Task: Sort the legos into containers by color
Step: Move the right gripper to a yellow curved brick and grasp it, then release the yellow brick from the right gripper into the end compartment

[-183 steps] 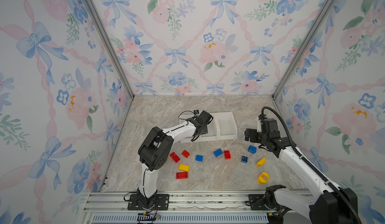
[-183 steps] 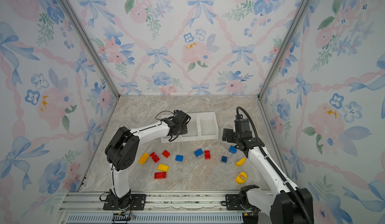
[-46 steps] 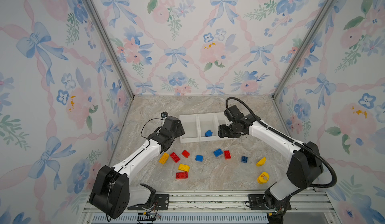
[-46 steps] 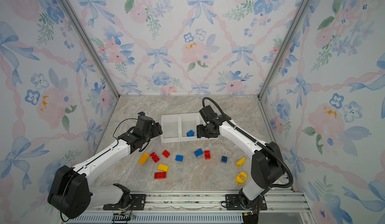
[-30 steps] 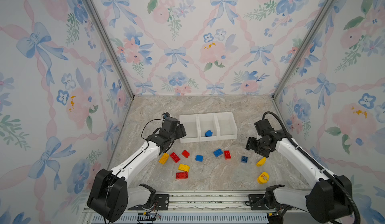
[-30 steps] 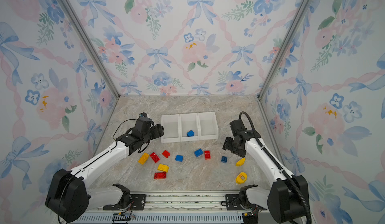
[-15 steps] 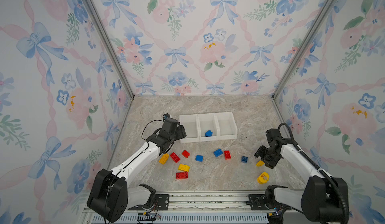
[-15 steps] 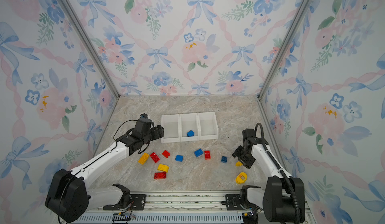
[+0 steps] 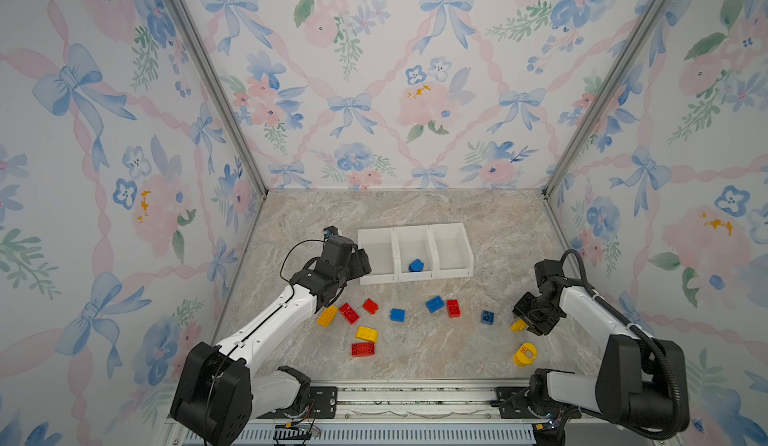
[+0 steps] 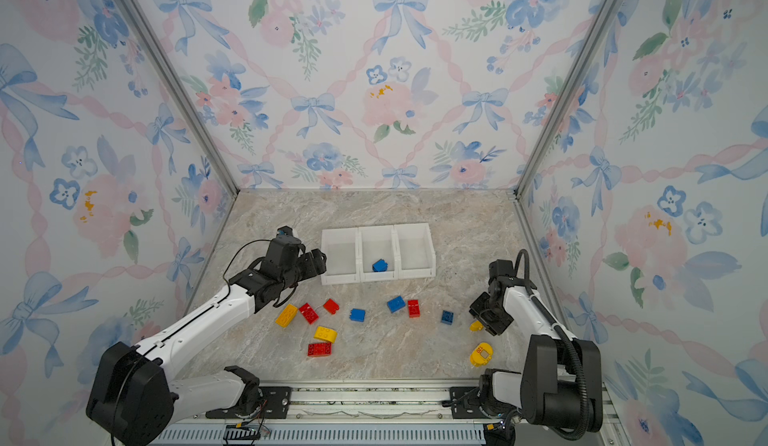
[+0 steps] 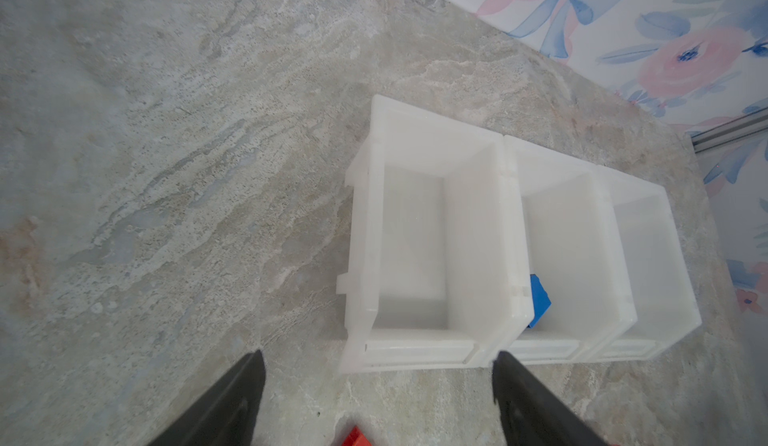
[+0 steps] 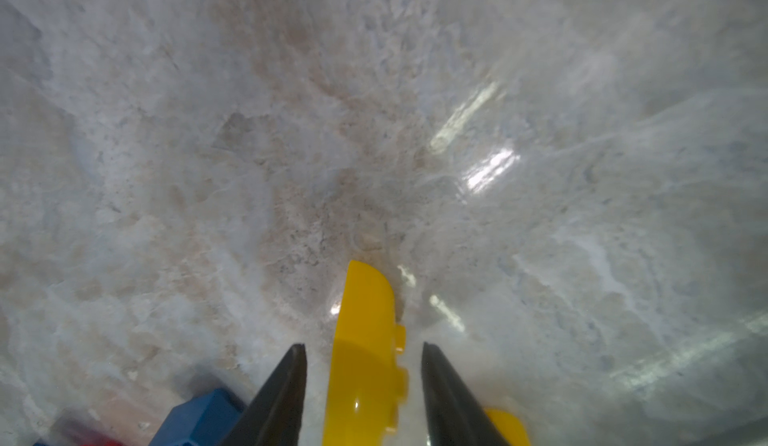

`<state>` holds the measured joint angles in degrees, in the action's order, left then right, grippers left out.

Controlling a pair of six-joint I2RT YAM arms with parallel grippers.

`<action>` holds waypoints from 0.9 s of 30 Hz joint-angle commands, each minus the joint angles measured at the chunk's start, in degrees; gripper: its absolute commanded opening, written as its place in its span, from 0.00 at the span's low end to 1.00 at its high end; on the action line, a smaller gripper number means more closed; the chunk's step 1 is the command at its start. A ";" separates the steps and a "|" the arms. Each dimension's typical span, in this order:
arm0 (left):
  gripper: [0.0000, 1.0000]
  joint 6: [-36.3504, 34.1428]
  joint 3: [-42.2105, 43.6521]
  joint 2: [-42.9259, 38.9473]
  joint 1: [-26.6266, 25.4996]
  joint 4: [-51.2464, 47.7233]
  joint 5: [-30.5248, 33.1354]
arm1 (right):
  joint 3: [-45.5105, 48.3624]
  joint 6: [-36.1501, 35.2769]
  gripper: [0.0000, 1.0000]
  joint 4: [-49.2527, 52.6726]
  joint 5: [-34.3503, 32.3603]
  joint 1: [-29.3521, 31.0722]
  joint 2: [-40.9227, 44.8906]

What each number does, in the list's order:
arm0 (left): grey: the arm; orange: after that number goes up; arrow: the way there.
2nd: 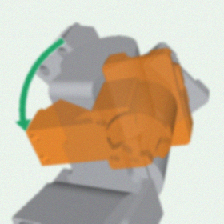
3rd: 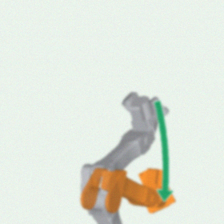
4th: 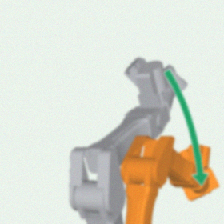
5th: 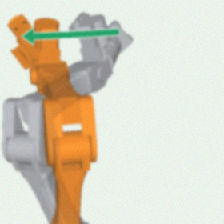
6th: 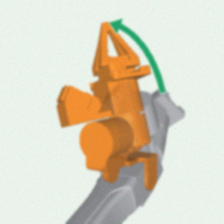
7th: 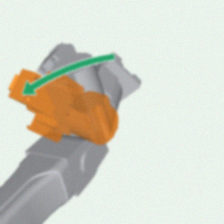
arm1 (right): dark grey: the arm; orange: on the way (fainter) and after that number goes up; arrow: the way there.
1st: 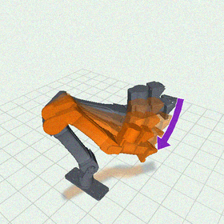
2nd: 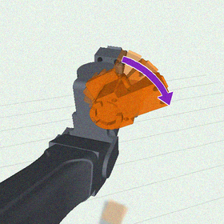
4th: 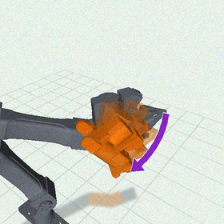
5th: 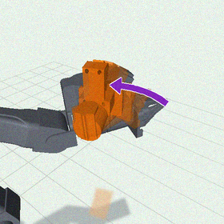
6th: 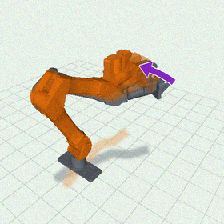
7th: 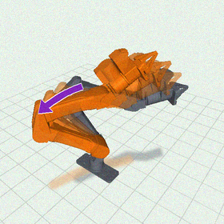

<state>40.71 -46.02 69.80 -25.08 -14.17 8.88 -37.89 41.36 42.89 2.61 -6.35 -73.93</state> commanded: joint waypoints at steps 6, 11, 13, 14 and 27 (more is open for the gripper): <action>0.87 0.22 0.80 -0.53 0.36 0.29 0.13 | 0.02 -1.04 0.36 -1.22 0.45 -0.53 -2.21; 0.88 0.50 1.28 -1.31 0.35 0.29 0.59 | -0.56 -1.45 0.29 -0.74 0.77 -0.45 -1.97; 0.88 0.73 1.50 -1.62 0.30 0.27 0.69 | -0.96 -1.46 0.27 -0.04 0.90 -0.27 -1.27; 0.88 0.84 1.58 -1.76 0.36 0.29 0.77 | -1.22 -1.46 0.26 0.44 0.93 -0.16 -0.69; 0.88 0.86 3.60 -3.55 0.46 0.29 0.96 | -15.77 -0.88 0.23 6.84 -4.50 15.49 4.27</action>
<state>41.17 -43.66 67.51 -25.08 -14.17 9.13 -49.60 40.07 47.11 0.73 5.58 -69.89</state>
